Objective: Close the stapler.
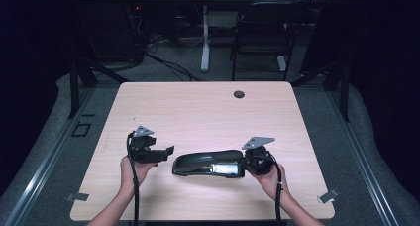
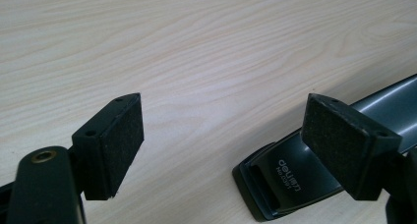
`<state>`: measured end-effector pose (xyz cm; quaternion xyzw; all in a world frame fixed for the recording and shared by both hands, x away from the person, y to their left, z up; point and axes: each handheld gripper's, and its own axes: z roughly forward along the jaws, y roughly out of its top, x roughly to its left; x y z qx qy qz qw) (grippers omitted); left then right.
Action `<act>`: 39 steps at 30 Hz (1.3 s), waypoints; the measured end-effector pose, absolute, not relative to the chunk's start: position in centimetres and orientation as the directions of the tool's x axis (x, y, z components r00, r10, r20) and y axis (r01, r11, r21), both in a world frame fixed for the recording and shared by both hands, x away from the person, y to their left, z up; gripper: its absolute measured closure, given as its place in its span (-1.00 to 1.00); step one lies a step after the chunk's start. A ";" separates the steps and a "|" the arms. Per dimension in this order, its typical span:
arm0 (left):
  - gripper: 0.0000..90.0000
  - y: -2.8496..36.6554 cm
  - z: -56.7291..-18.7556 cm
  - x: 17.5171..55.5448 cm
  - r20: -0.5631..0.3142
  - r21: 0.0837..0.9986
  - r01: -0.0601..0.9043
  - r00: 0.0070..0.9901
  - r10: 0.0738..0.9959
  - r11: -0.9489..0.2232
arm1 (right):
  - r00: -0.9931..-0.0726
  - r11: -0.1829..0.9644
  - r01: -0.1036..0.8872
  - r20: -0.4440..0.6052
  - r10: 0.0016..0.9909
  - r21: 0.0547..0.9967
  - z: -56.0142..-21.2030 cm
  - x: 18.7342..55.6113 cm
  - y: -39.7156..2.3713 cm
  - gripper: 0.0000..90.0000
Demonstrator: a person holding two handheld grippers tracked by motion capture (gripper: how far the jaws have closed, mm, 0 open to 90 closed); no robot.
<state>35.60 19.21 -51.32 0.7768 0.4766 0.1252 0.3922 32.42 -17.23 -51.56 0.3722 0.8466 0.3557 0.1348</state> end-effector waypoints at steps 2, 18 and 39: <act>-0.63 19.2 -51.4 35.6 -0.177 0.730 0.641 0.512 0.841 -0.237 | -0.686 0.477 0.539 0.033 0.727 0.694 -51.8 32.5 -17.3 1.00; -0.66 19.3 -51.4 35.7 -0.175 0.725 0.644 0.516 0.838 -0.245 | -0.633 0.518 0.614 -0.021 0.774 0.596 -51.9 34.4 -19.2 1.00; -0.77 19.2 -51.6 36.0 -0.182 0.714 0.656 0.513 0.839 -0.247 | -0.721 0.509 0.513 0.026 0.692 0.691 -48.2 32.4 -17.6 1.00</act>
